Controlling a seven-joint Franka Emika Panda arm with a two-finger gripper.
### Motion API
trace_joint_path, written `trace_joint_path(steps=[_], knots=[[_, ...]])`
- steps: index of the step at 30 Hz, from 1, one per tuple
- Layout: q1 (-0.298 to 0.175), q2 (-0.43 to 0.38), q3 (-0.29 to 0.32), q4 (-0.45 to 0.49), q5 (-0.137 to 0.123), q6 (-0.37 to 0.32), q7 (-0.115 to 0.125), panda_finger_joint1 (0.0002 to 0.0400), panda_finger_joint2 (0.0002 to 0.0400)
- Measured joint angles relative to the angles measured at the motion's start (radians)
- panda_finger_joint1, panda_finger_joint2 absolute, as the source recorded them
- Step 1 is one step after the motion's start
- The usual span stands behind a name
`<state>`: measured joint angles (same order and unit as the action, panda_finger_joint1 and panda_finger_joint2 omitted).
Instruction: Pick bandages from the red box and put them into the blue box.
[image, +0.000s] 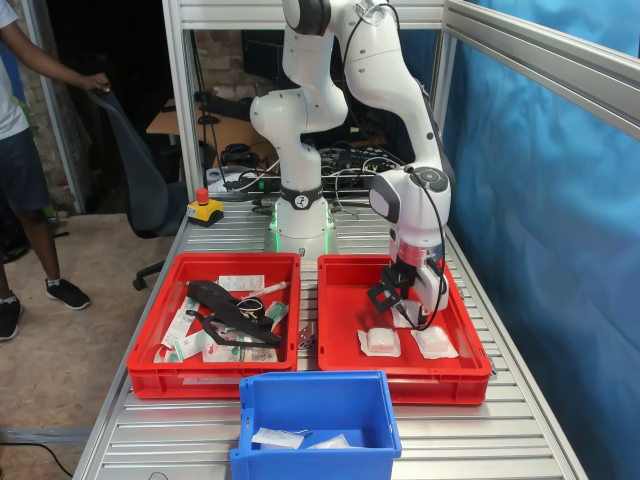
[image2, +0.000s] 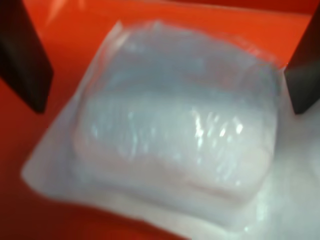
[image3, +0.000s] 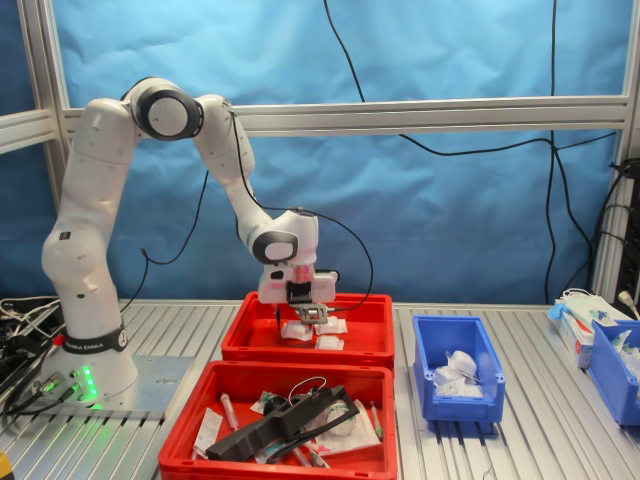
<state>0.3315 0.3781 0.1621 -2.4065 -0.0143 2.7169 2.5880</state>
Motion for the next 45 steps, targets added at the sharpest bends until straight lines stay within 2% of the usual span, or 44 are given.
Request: trace_joint_path(steps=[18,20,21,25,26,29,30,33,34,38,39,43,44,45], knots=[[0.002,0.014,-0.020,0.005,-0.005,0.020,0.000,0.0400,0.0400],[0.002,0.015,-0.022,0.008,-0.005,0.020,0.000,0.0390,0.0390],[0.002,0.015,-0.023,0.009,-0.005,0.020,0.000,0.0342,0.0342],[0.002,0.015,-0.026,0.015,-0.005,0.020,0.000,0.0342,0.0342],[0.002,0.015,-0.027,0.016,-0.005,0.020,0.000,0.0293,0.0293],[0.002,0.015,-0.028,0.018,-0.005,0.020,0.000,0.0293,0.0293],[0.002,0.015,-0.028,0.019,-0.005,0.020,0.000,0.0243,0.0243],[0.002,0.015,-0.029,0.022,-0.005,0.020,0.000,0.0243,0.0243],[0.002,0.015,-0.029,0.022,-0.005,0.020,0.000,0.0192,0.0192],[0.002,0.015,-0.030,0.025,-0.005,0.020,0.000,0.0192,0.0192],[0.002,0.015,-0.030,0.026,-0.005,0.020,0.000,0.0143,0.0143],[0.002,0.015,-0.031,0.028,-0.005,0.020,0.000,0.0143,0.0143],[0.002,0.015,-0.031,0.029,-0.005,0.020,0.000,0.0093,0.0093],[0.002,0.015,-0.032,0.029,-0.005,0.020,0.000,0.0093,0.0093]])
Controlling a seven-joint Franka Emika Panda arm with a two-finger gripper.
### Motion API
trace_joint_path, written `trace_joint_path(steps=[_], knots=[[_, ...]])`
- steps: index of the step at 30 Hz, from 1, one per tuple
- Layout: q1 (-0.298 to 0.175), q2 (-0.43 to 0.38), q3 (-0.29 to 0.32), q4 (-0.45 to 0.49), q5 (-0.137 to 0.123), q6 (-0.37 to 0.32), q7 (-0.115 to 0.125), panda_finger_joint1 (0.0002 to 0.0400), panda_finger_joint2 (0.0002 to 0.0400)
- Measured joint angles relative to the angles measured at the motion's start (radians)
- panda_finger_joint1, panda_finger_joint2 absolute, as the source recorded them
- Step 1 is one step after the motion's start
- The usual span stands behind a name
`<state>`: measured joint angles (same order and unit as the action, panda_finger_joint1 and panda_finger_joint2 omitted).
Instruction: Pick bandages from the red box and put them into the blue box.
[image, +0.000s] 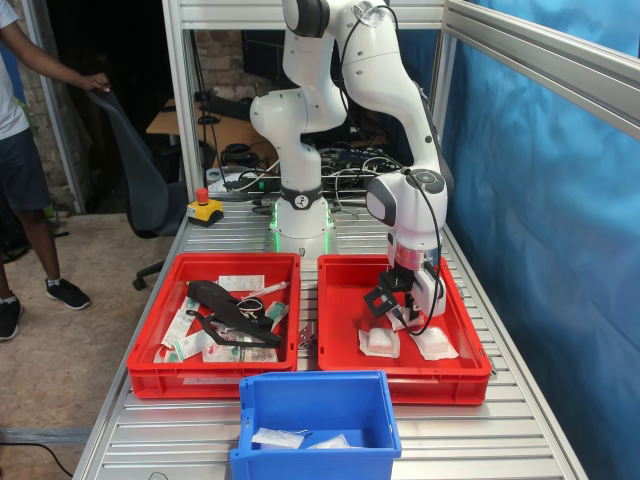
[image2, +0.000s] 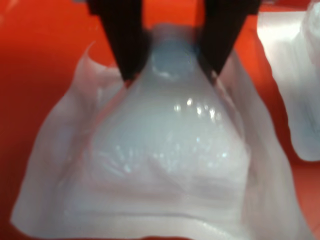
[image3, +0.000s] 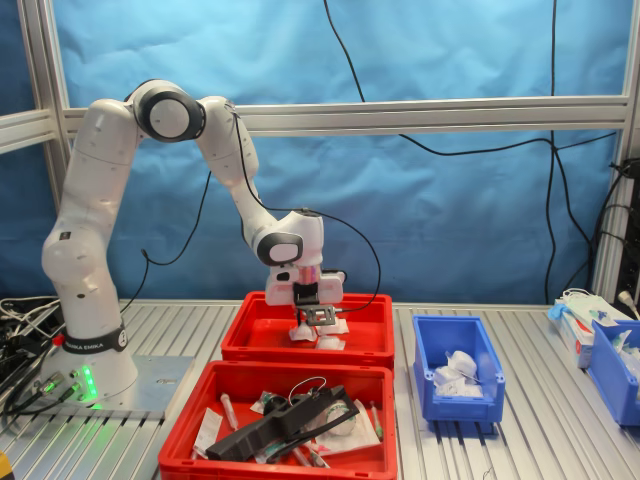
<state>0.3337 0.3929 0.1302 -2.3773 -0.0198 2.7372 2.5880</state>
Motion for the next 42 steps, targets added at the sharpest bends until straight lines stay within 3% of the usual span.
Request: trace_joint_path(steps=[3,4,12,20,31,32,39,42], knots=[[0.001,0.000,-0.003,0.002,0.000,0.000,0.000,0.0093,0.0093],[0.001,0.000,-0.005,0.002,0.000,0.000,0.000,0.0053,0.0053],[0.002,-0.011,-0.028,0.003,0.000,0.000,0.000,0.0053,0.0053],[0.003,-0.073,-0.074,0.003,-0.002,-0.019,0.000,0.0053,0.0053],[0.003,-0.202,-0.147,0.029,-0.007,-0.203,0.000,0.0053,0.0053],[0.003,-0.234,-0.168,0.051,-0.007,-0.250,0.000,0.0053,0.0053],[0.004,-0.303,-0.229,0.137,-0.008,-0.359,-0.005,0.0053,0.0053],[0.004,-0.323,-0.262,0.191,-0.009,-0.418,-0.020,0.0053,0.0053]])
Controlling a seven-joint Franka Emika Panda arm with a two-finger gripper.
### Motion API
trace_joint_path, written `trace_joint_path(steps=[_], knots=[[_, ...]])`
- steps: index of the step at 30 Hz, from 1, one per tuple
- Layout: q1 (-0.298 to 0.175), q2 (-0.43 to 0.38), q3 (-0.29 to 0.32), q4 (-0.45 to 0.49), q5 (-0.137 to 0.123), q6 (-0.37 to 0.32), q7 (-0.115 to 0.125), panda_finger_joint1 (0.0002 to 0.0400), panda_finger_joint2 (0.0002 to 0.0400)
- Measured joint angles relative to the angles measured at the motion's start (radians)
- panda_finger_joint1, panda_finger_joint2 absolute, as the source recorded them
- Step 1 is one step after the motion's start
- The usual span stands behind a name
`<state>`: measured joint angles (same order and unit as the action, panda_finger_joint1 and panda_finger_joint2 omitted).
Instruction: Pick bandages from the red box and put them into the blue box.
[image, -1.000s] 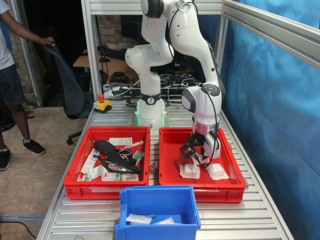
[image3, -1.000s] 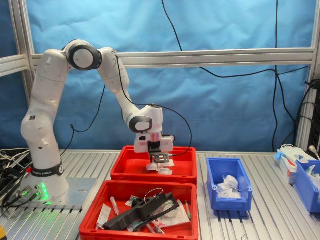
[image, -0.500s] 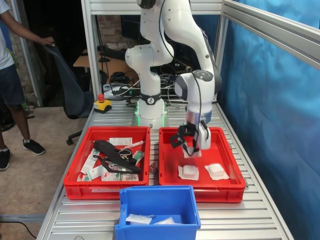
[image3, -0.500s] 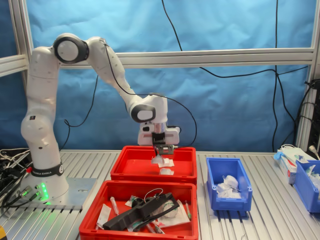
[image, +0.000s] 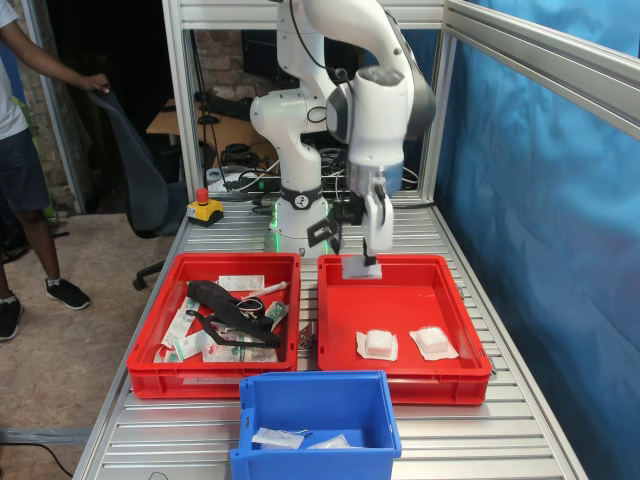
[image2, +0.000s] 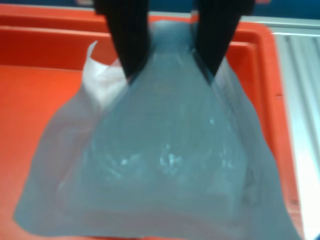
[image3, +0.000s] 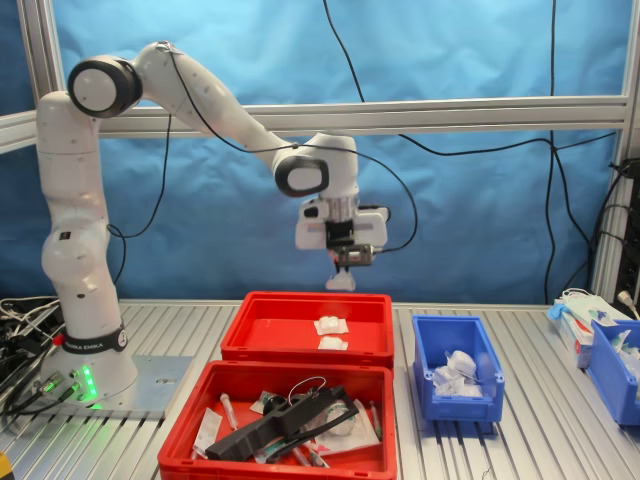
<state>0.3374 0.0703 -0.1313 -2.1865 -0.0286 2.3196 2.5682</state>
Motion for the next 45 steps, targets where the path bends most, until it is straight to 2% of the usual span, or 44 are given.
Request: trace_joint_path(steps=[3,8,12,18,26,31,32,38,45], knots=[[0.000,-0.007,-0.031,0.057,0.000,-0.046,-0.015,0.0053,0.0053],[0.000,0.002,-0.074,0.145,0.000,-0.084,-0.030,0.0053,0.0053],[0.000,0.045,-0.112,0.248,0.002,-0.103,-0.038,0.0053,0.0053],[0.000,0.140,-0.146,0.378,0.016,-0.115,-0.042,0.0053,0.0053],[-0.004,0.302,-0.174,0.552,0.054,-0.125,-0.045,0.0053,0.0053],[-0.015,0.429,-0.182,0.684,0.076,-0.140,-0.046,0.0053,0.0053],[-0.023,0.480,-0.183,0.739,0.082,-0.143,-0.046,0.0053,0.0053],[-0.043,0.579,-0.184,0.843,0.092,-0.147,-0.046,0.0053,0.0053],[-0.064,0.646,-0.188,0.900,0.097,-0.149,-0.046,0.0053,0.0053]])
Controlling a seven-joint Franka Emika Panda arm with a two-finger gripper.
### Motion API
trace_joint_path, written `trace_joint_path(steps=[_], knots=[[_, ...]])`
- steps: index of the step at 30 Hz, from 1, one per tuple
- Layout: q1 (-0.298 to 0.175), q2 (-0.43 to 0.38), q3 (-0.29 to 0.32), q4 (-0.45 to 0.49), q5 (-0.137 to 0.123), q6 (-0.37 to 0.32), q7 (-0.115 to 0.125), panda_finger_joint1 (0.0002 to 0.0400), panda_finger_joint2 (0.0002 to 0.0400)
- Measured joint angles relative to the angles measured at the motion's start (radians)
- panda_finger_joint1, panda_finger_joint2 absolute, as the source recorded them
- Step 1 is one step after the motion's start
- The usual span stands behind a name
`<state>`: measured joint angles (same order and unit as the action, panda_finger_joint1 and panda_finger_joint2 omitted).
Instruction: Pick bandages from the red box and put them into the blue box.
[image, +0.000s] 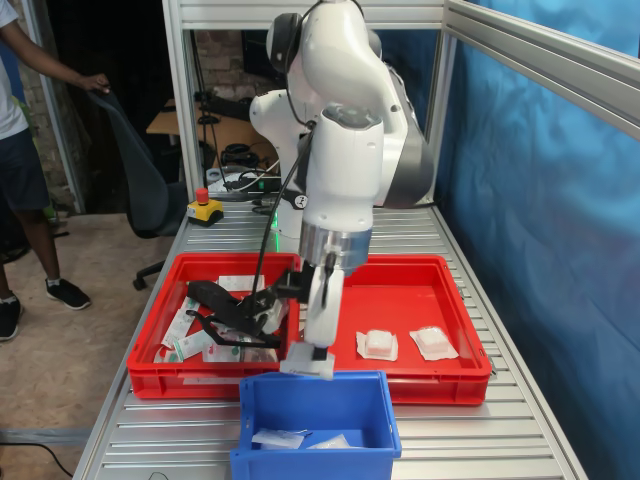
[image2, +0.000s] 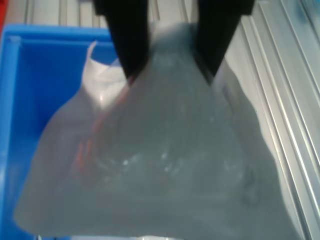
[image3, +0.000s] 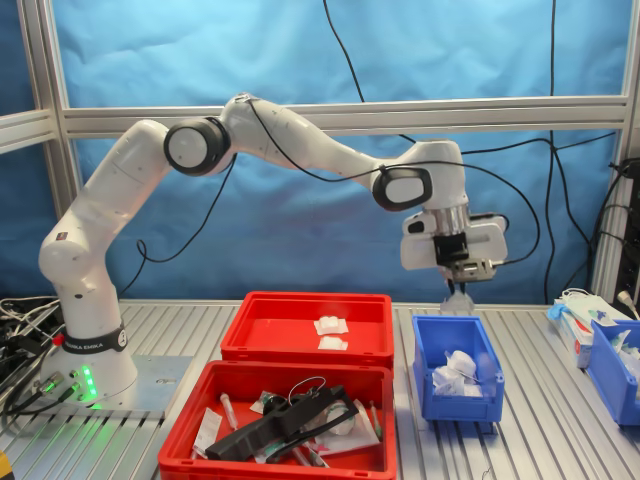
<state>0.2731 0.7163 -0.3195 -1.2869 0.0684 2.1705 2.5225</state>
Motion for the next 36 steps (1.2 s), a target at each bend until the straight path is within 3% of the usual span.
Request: trace_joint_path(steps=[8,36], knots=[[-0.013,0.036,-0.006,0.024,0.003,-0.002,0.000,0.0053,0.0053],[-0.015,0.038,-0.012,0.043,0.004,-0.002,0.000,0.0053,0.0053]])
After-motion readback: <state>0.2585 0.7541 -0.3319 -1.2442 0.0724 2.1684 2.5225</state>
